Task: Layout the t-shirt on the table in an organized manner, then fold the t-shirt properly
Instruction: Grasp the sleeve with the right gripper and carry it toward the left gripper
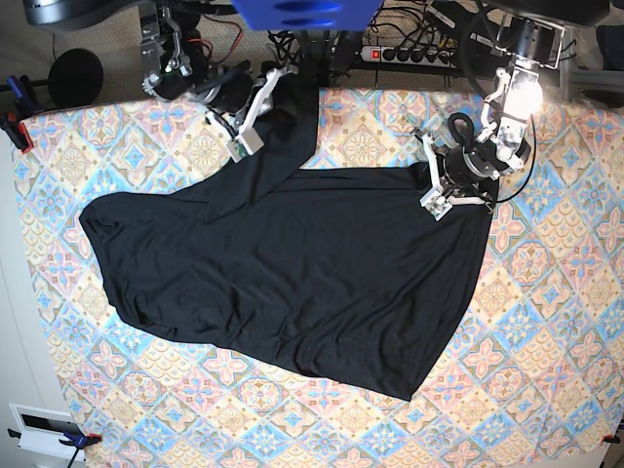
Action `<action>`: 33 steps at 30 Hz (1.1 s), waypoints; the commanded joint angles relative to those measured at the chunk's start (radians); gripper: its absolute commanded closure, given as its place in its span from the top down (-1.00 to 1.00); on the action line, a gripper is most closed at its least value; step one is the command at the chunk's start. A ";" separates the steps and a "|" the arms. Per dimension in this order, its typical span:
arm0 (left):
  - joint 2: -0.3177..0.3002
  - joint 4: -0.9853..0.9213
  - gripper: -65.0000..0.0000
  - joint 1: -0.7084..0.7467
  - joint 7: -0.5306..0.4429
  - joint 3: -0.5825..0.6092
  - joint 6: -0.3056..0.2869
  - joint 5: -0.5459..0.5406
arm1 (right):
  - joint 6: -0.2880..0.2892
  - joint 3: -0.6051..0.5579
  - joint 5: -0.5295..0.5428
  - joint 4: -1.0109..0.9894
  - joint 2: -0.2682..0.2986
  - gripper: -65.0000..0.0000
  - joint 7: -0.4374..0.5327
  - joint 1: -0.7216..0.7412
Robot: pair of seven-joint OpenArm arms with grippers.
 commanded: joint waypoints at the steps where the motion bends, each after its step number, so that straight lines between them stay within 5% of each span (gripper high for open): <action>1: 0.002 -0.033 -1.00 0.030 0.139 0.017 -0.014 0.063 | 0.006 0.001 0.020 0.020 0.000 -1.00 0.026 0.026; 9: 0.002 -0.033 -1.00 0.030 0.140 0.016 -0.012 0.069 | 0.006 -0.174 0.012 0.006 0.000 -1.00 0.031 0.246; 17: 0.003 -0.033 -1.00 0.029 0.143 0.014 -0.011 0.071 | 0.006 -0.361 -0.218 -0.011 -0.013 -1.00 0.036 0.425; 33: 0.025 -0.035 -1.00 0.029 0.143 0.014 -0.009 0.072 | 0.006 -0.397 -0.285 -0.177 -0.155 -1.00 0.092 0.645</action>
